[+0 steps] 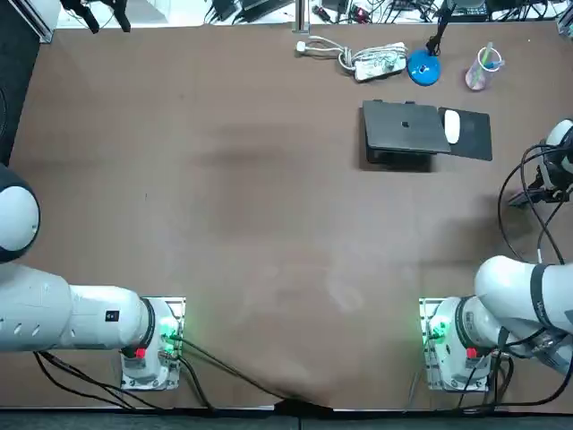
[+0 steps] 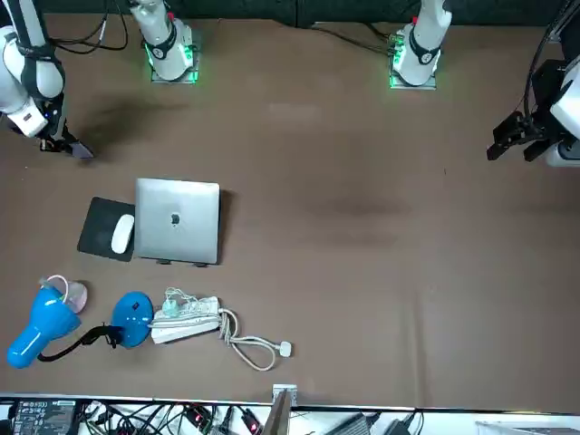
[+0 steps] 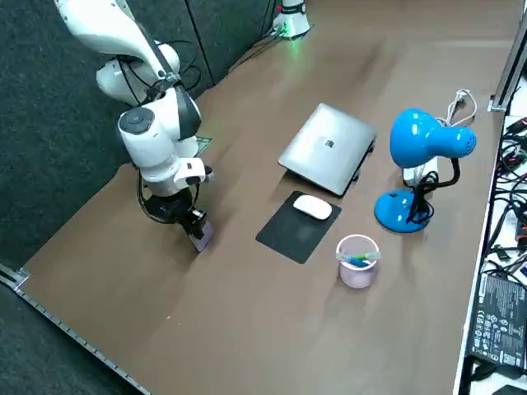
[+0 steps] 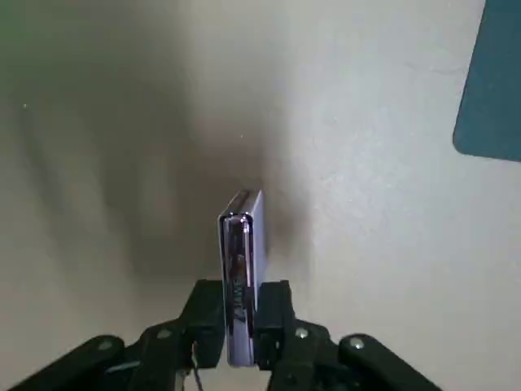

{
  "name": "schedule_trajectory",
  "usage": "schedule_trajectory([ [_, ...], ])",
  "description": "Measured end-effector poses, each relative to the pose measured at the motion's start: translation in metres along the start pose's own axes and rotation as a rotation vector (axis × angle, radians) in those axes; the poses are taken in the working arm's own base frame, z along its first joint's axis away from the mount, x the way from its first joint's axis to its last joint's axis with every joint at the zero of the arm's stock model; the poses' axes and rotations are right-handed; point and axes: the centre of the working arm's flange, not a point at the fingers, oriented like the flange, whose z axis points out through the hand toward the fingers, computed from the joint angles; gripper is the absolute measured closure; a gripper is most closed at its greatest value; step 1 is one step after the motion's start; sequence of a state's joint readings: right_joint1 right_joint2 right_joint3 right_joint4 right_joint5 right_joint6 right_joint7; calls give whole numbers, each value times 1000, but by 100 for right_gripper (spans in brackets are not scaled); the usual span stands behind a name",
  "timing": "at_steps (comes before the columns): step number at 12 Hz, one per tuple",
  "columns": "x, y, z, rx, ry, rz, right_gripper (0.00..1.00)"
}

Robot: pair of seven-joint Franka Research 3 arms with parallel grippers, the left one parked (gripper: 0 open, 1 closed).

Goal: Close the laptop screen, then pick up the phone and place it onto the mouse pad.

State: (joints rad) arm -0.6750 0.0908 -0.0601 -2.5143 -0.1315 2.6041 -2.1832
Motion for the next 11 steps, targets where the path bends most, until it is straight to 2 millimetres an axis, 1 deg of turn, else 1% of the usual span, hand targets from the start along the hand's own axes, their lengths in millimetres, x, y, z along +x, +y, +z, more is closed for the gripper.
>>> schedule_trajectory([
  [2, 1, -1, -1, 12, 32, 37, 78],
  [3, 2, 0, -5, 9, 65, 73, 78],
  [4, 4, 6, -12, -6, 96, 106, 78],
  [5, 8, 17, -22, -32, 123, 132, 78],
  [7, 24, 44, -41, -101, 165, 165, 78],
  [8, 34, 60, -50, -129, 172, 157, 78],
  [9, 48, 79, -59, -152, 172, 144, 78],
  [10, 76, 111, -72, -187, 162, 139, 78],
  [11, 89, 123, -75, -210, 150, 130, 78],
])
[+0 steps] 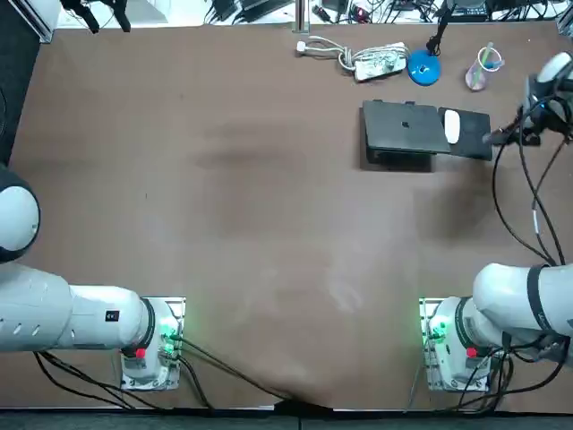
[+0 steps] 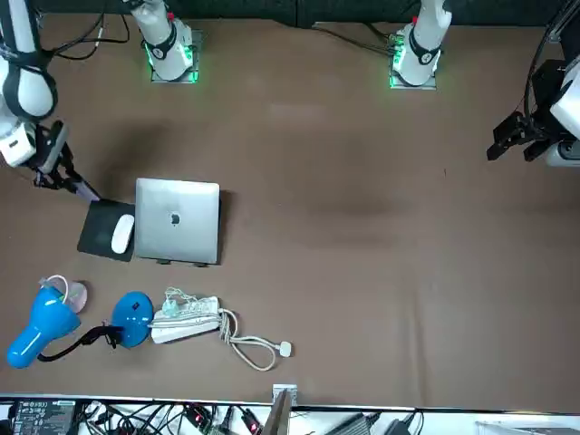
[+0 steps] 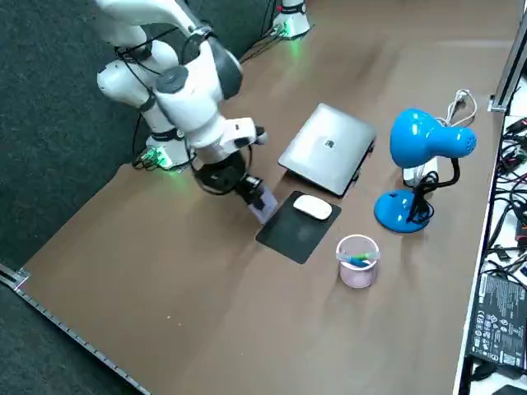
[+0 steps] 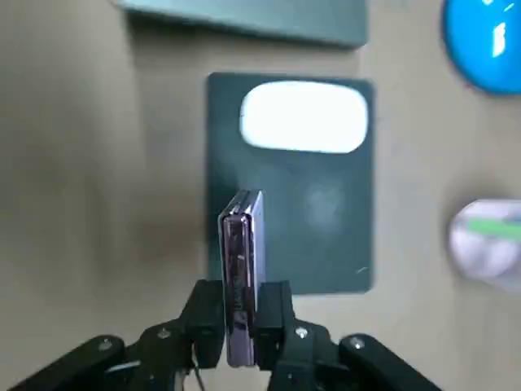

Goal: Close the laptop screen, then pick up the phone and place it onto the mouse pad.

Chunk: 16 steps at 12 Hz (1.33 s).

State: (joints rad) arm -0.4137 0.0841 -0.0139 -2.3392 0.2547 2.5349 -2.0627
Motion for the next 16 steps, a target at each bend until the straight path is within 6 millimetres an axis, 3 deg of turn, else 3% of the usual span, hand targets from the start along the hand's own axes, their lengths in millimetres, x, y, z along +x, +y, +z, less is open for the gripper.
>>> schedule_trajectory([
  [2, 21, 17, 3, -46, -18, -30, 78],
  [4, 27, 30, 11, -58, -23, -44, 78],
  [10, 16, 45, 55, -90, -62, -38, 78],
  [16, 14, 46, 65, -90, -66, 2, 78],
])
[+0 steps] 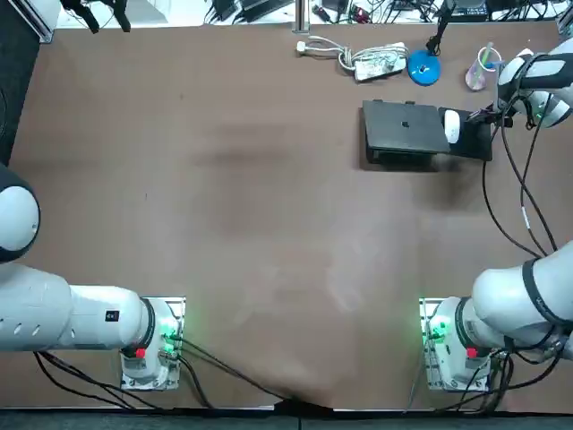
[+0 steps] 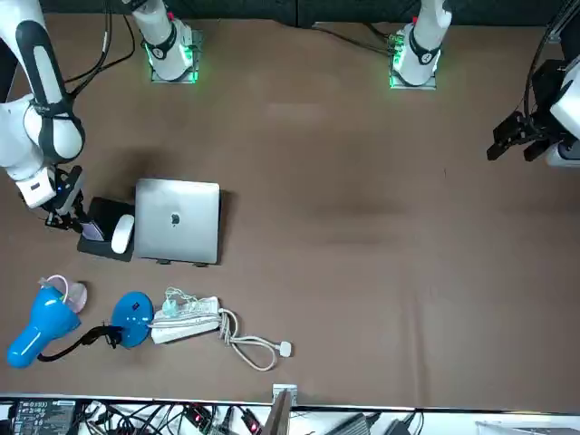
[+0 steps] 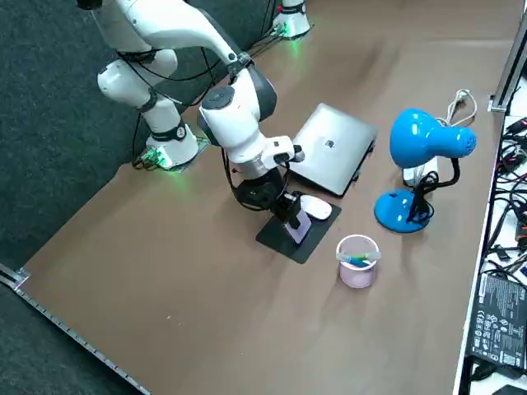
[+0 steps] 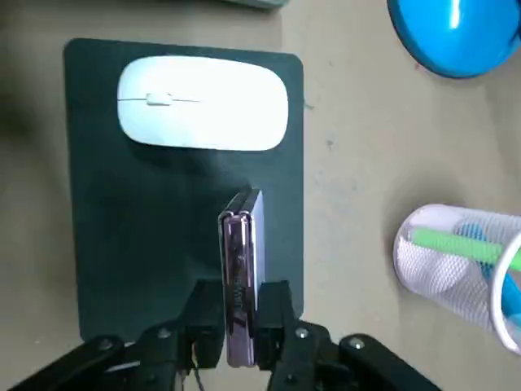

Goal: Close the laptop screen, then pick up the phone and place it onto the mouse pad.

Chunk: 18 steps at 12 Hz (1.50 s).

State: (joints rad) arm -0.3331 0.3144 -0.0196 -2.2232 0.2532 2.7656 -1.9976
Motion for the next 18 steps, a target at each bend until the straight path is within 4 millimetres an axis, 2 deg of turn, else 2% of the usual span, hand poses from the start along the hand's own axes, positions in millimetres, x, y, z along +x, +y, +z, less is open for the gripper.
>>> schedule_trajectory([
  [3, -1, -3, 12, -2, -9, 32, 78],
  [8, 0, -2, 12, -7, -11, 36, 75],
  [12, 0, -4, 16, -1, -9, 36, 33],
  [15, -1, -3, 11, 14, -2, 39, 1],
  [18, -3, 3, -15, 42, 25, 43, 0],
])
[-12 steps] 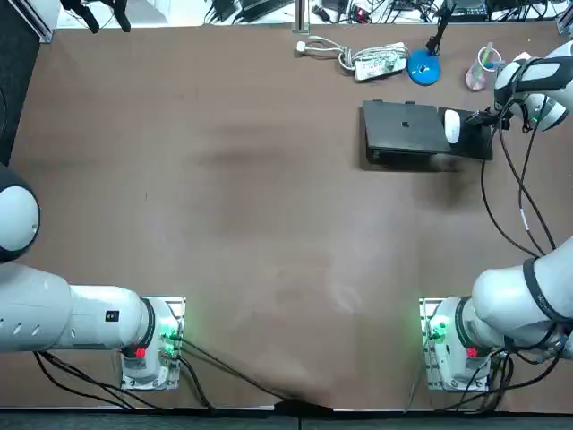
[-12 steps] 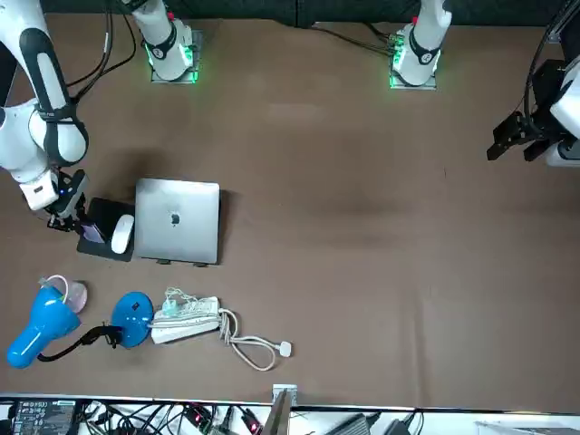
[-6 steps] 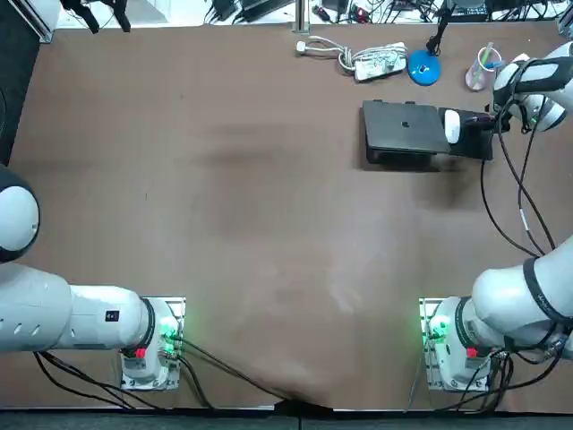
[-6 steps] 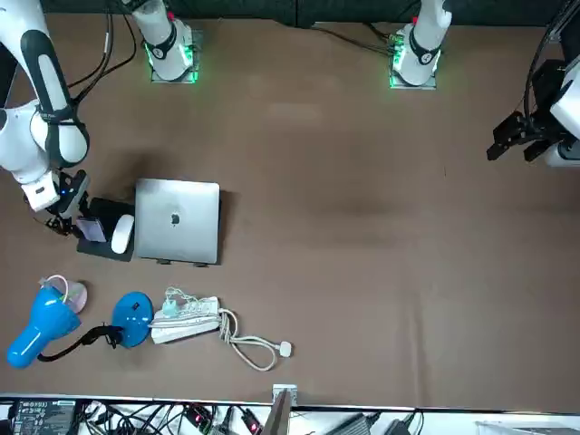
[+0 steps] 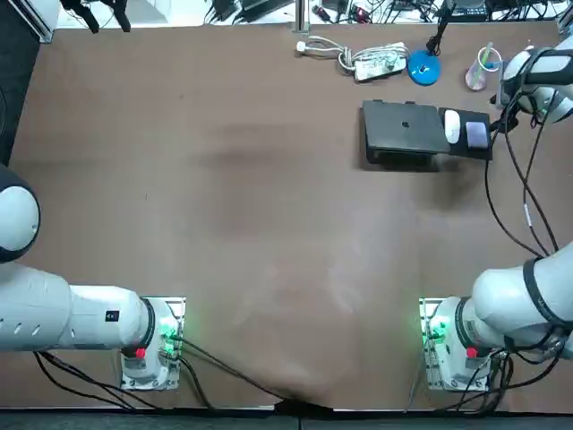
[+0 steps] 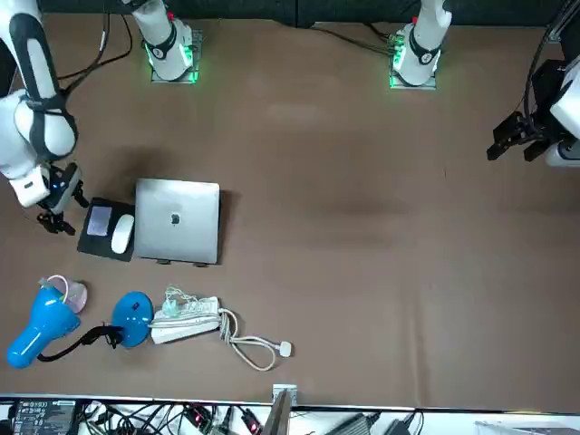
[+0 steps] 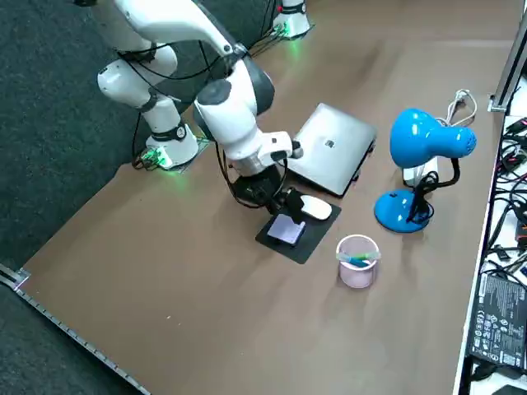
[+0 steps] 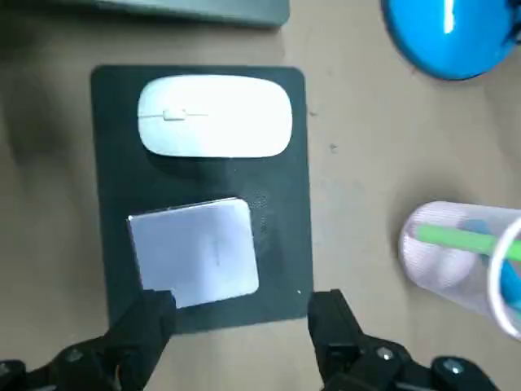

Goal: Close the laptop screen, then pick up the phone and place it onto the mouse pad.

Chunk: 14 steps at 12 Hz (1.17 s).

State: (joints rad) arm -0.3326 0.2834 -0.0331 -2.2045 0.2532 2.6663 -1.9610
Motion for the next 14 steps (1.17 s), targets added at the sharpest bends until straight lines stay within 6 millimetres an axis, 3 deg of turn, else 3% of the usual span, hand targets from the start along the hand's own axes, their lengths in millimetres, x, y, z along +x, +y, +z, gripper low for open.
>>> schedule_trajectory([
  [4, 4, 13, -65, 10, 39, 141, 0],
  [9, 17, 64, -152, 153, 91, 406, 0],
  [12, 29, 78, -179, 198, 25, 587, 0],
  [14, 51, 86, -191, 204, -6, 658, 0],
])
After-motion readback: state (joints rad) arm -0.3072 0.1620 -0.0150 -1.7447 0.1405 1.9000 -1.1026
